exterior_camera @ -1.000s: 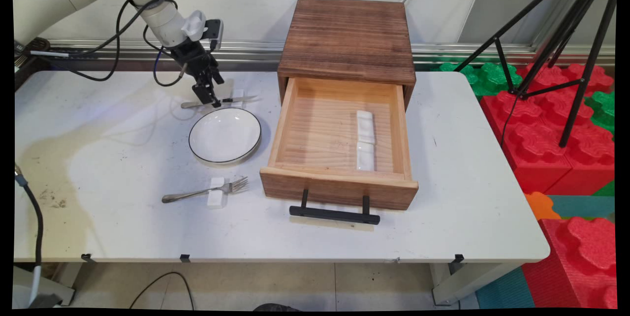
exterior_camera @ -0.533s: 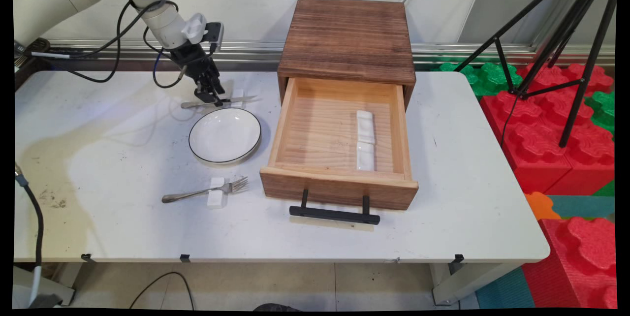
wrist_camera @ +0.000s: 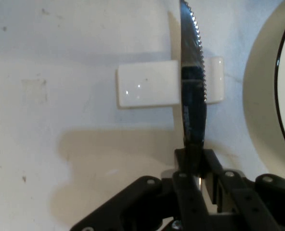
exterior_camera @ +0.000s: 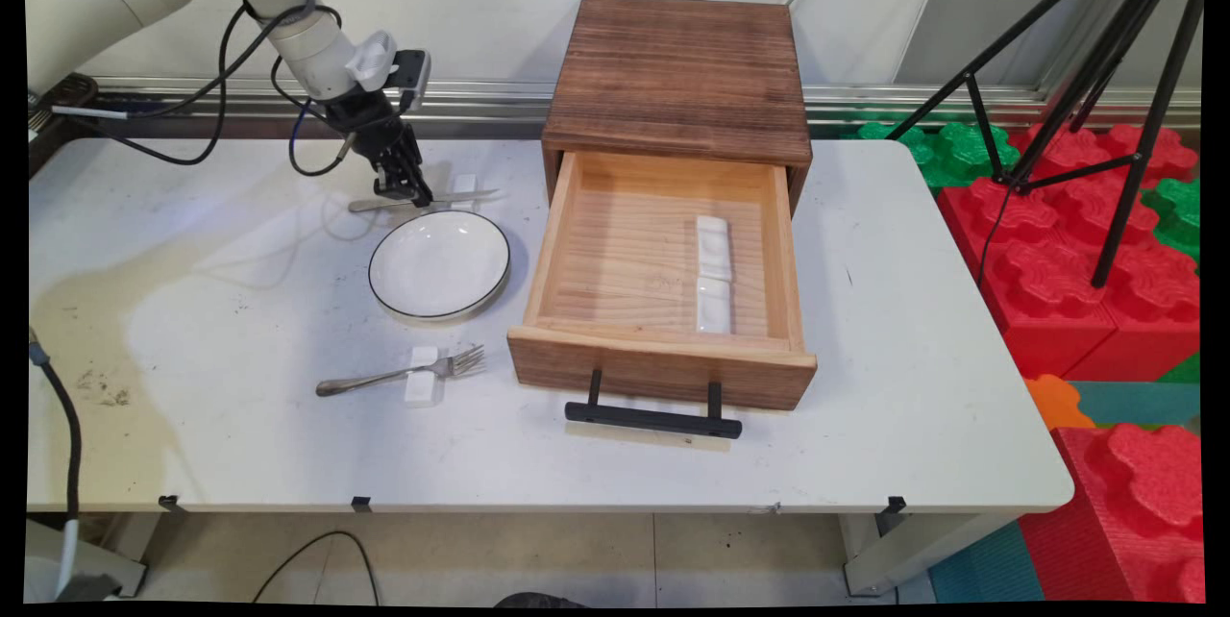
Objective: Place the picked object into the drawer
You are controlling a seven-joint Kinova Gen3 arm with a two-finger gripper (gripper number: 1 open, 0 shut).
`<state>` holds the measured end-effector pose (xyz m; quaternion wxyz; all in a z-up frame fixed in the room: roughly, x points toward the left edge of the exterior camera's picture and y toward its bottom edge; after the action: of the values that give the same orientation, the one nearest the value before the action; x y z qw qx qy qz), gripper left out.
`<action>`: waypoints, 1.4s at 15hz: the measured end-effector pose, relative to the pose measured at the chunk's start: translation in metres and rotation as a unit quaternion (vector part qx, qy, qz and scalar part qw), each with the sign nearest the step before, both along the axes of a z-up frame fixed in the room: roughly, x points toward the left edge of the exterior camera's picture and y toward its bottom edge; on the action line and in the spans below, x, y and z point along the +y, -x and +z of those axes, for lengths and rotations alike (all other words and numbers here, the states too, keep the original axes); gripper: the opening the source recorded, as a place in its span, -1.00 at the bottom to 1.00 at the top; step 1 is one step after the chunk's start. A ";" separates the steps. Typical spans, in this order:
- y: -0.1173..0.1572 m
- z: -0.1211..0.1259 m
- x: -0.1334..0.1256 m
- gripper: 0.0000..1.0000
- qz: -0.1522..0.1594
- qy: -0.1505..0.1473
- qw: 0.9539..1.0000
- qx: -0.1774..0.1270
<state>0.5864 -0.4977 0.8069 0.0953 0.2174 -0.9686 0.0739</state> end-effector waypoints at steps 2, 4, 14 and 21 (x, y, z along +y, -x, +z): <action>-0.002 0.002 0.002 -1.00 0.004 0.003 1.000 0.001; -0.005 0.007 0.003 -1.00 0.011 0.006 1.000 0.004; -0.028 0.085 0.018 -1.00 0.044 0.037 0.998 0.018; -0.016 0.142 0.021 -1.00 0.050 0.059 0.996 0.039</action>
<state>0.6027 -0.4763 0.9488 0.1419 0.2628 -0.9459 0.1269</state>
